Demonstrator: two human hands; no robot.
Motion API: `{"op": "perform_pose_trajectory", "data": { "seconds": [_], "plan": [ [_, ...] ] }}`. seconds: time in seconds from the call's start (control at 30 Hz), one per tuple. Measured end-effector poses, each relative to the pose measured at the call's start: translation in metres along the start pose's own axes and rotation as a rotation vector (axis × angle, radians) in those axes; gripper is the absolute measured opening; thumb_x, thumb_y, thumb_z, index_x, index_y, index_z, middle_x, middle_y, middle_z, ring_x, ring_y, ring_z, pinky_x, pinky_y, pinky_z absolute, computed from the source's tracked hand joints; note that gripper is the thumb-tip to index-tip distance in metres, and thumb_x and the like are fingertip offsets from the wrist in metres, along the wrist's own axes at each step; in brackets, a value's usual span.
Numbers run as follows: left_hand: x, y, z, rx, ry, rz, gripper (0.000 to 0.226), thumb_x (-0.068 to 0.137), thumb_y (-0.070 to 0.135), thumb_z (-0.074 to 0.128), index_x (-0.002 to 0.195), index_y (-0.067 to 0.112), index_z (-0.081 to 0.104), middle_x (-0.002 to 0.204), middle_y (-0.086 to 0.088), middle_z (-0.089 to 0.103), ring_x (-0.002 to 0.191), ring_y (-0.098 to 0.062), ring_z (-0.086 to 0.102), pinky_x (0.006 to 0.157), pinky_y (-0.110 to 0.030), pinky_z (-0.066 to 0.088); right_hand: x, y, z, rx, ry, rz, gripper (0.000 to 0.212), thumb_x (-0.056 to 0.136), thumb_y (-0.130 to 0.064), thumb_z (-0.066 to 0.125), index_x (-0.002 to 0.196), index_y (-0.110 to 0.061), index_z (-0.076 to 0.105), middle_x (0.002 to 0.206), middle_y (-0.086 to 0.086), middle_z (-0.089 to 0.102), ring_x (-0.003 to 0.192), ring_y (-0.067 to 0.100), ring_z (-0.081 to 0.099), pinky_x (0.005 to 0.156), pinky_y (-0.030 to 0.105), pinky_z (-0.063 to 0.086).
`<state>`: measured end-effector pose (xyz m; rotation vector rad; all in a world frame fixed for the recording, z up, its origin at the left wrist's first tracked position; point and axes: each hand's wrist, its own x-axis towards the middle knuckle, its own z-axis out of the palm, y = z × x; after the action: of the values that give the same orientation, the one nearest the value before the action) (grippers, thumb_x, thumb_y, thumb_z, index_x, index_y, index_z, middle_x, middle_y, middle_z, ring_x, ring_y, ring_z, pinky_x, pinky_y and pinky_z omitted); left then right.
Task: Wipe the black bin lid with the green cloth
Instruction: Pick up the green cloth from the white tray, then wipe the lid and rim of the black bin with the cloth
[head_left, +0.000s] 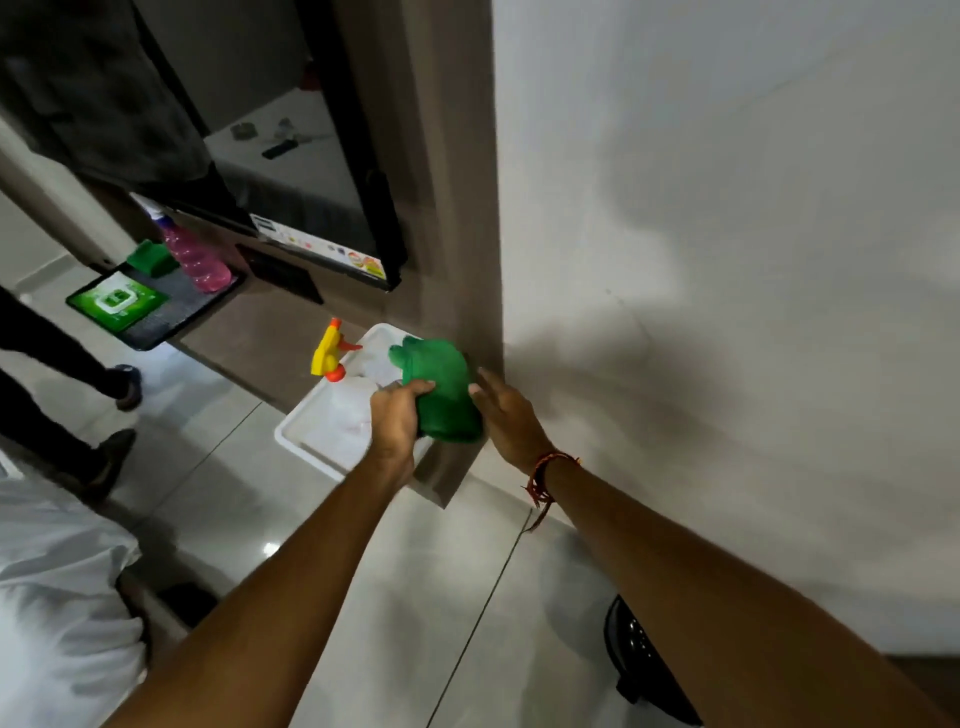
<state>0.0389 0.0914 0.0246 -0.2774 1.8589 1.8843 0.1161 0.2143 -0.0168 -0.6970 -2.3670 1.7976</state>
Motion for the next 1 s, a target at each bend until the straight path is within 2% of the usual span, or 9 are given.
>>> {"op": "perform_pose_trajectory", "data": {
  "seconds": [0.1, 0.17, 0.3, 0.43, 0.53, 0.63, 0.73, 0.87, 1.0],
  "plan": [
    [-0.041, -0.031, 0.031, -0.044, -0.190, -0.028, 0.022, 0.083, -0.003, 0.060, 0.095, 0.012, 0.071, 0.094, -0.011, 0.078, 0.089, -0.029, 0.074, 0.075, -0.037, 0.062, -0.025, 0.021, -0.033, 0.293, 0.060, 0.110, 0.052, 0.103, -0.035, 0.052, 0.153, -0.025, 0.039, 0.151, 0.014, 0.050, 0.134, 0.029, 0.053, 0.108, 0.041, 0.050],
    [-0.065, -0.062, 0.054, 0.026, -0.301, -0.063, 0.030, 0.080, -0.007, 0.058, 0.097, 0.013, 0.071, 0.098, -0.011, 0.077, 0.096, -0.032, 0.070, 0.083, -0.043, 0.059, -0.050, 0.045, -0.064, 0.458, 0.076, 0.144, 0.052, 0.098, -0.013, 0.060, 0.147, -0.024, 0.049, 0.137, 0.020, 0.060, 0.123, 0.032, 0.060, 0.095, 0.033, 0.055],
    [-0.091, -0.138, 0.100, 0.167, -0.458, -0.182, 0.043, 0.073, -0.014, 0.054, 0.100, 0.014, 0.072, 0.093, -0.001, 0.080, 0.103, -0.031, 0.067, 0.095, -0.050, 0.056, -0.107, 0.115, -0.134, 0.611, 0.065, 0.229, 0.064, 0.083, 0.014, 0.063, 0.138, -0.020, 0.060, 0.139, 0.022, 0.059, 0.127, 0.043, 0.057, 0.107, 0.049, 0.051],
    [-0.098, -0.224, 0.149, 0.217, -0.615, -0.358, 0.030, 0.088, 0.011, 0.059, 0.115, 0.017, 0.070, 0.104, -0.003, 0.080, 0.108, -0.026, 0.069, 0.086, -0.044, 0.059, -0.162, 0.211, -0.182, 0.647, 0.150, 0.302, 0.076, 0.079, 0.022, 0.059, 0.142, -0.021, 0.056, 0.146, 0.005, 0.053, 0.133, 0.034, 0.052, 0.102, 0.043, 0.056],
    [-0.101, -0.298, 0.176, 0.248, -0.610, -0.504, 0.028, 0.098, 0.035, 0.058, 0.118, 0.019, 0.069, 0.107, -0.004, 0.081, 0.099, -0.023, 0.073, 0.088, -0.044, 0.058, -0.203, 0.289, -0.184, 0.667, 0.228, 0.356, 0.083, 0.078, 0.026, 0.059, 0.146, -0.022, 0.051, 0.148, 0.006, 0.053, 0.133, 0.032, 0.054, 0.101, 0.039, 0.057],
    [-0.097, -0.394, 0.190, 0.351, -0.595, -0.587, 0.035, 0.099, 0.023, 0.060, 0.130, 0.006, 0.064, 0.124, -0.016, 0.074, 0.093, -0.026, 0.073, 0.081, -0.041, 0.060, -0.242, 0.386, -0.164, 0.660, 0.316, 0.417, 0.084, 0.081, 0.025, 0.060, 0.149, -0.022, 0.047, 0.152, 0.013, 0.049, 0.136, 0.033, 0.052, 0.108, 0.047, 0.051],
    [-0.090, -0.488, 0.193, 0.493, -0.617, -0.575, 0.037, 0.099, 0.011, 0.059, 0.136, 0.004, 0.061, 0.128, -0.023, 0.069, 0.094, -0.031, 0.069, 0.071, -0.037, 0.059, -0.270, 0.480, -0.129, 0.607, 0.405, 0.522, 0.082, 0.083, 0.021, 0.060, 0.143, -0.034, 0.052, 0.153, 0.009, 0.044, 0.139, 0.031, 0.048, 0.104, 0.044, 0.054],
    [-0.079, -0.574, 0.205, 0.598, -0.666, -0.492, 0.035, 0.101, 0.003, 0.054, 0.136, 0.001, 0.058, 0.119, -0.018, 0.070, 0.092, -0.026, 0.069, 0.056, -0.027, 0.061, -0.284, 0.567, -0.096, 0.465, 0.526, 0.584, 0.085, 0.085, 0.019, 0.055, 0.146, -0.039, 0.047, 0.149, -0.003, 0.040, 0.140, 0.023, 0.044, 0.095, 0.020, 0.056],
    [-0.065, -0.630, 0.232, 0.686, -0.753, -0.408, 0.036, 0.102, 0.005, 0.054, 0.137, 0.000, 0.057, 0.124, -0.018, 0.068, 0.109, -0.032, 0.069, 0.084, -0.040, 0.062, -0.278, 0.621, -0.095, 0.312, 0.667, 0.576, 0.086, 0.083, 0.022, 0.048, 0.149, -0.032, 0.044, 0.144, -0.005, 0.042, 0.141, 0.020, 0.043, 0.106, 0.017, 0.047]
  ]
}}
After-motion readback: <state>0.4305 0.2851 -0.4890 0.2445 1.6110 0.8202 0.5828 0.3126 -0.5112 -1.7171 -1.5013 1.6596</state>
